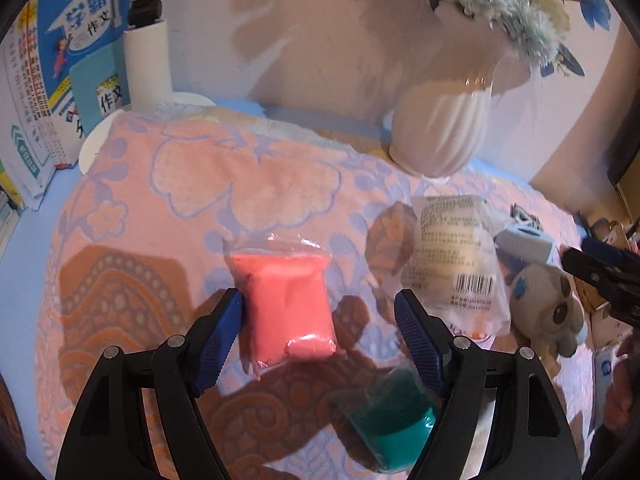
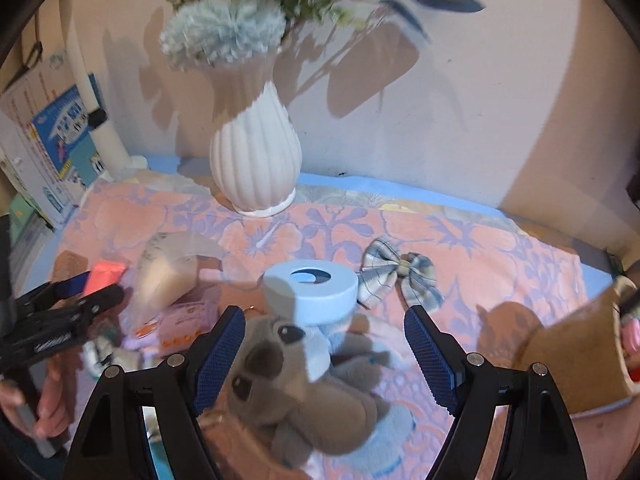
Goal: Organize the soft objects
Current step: 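Grasp the pink clay packet with the left gripper while the right gripper grasps the white tape roll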
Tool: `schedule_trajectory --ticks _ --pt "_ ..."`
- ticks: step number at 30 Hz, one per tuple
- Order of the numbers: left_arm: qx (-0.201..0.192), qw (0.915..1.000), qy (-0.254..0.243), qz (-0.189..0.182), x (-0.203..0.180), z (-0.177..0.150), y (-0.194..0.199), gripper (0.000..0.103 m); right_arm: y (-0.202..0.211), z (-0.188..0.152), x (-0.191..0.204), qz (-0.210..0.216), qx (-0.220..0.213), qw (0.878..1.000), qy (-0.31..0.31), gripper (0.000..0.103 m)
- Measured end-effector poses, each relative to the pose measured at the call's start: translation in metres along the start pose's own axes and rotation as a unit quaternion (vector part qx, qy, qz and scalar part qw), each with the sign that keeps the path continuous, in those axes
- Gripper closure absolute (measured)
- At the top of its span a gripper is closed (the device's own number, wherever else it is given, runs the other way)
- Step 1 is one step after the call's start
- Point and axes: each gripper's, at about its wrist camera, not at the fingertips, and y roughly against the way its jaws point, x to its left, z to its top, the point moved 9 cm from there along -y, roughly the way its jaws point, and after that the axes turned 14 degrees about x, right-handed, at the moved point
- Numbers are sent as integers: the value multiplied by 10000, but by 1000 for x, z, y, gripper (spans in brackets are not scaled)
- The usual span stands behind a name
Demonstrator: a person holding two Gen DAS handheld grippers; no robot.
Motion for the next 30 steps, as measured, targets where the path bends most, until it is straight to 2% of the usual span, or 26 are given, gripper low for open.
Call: schedule_trajectory --ticks 3,8,13,14,15,16,17,22,26,30 --pt "39 9999 52 -95 3 0 0 27 -15 6 3 44 140 9999 -11 23" --pt "48 9999 25 124 3 -1 -2 29 -32 16 3 130 245 9996 -104 23" --pt "37 9999 53 144 3 -1 -3 32 -43 20 0 281 350 9987 -232 23" --pt "25 9997 51 229 3 -1 -4 35 -45 20 2 330 352 9986 -216 26" --pt "23 9994 56 326 4 -1 -4 44 -46 20 6 444 345 9983 -174 35" --pt "4 9988 80 481 6 -1 -4 60 -47 20 7 417 335 9985 -148 36" --pt "-43 9981 119 611 9 0 -3 67 -46 20 8 321 285 9990 -95 36" --pt "-182 9988 242 396 13 2 3 69 -31 16 15 -227 -42 9995 227 38" --pt "-683 9972 287 -135 8 8 29 69 -5 13 1 -137 -324 9993 -89 38" --pt "-1181 9923 42 -360 -11 11 56 69 27 0 -21 -111 -586 9970 -500 38"
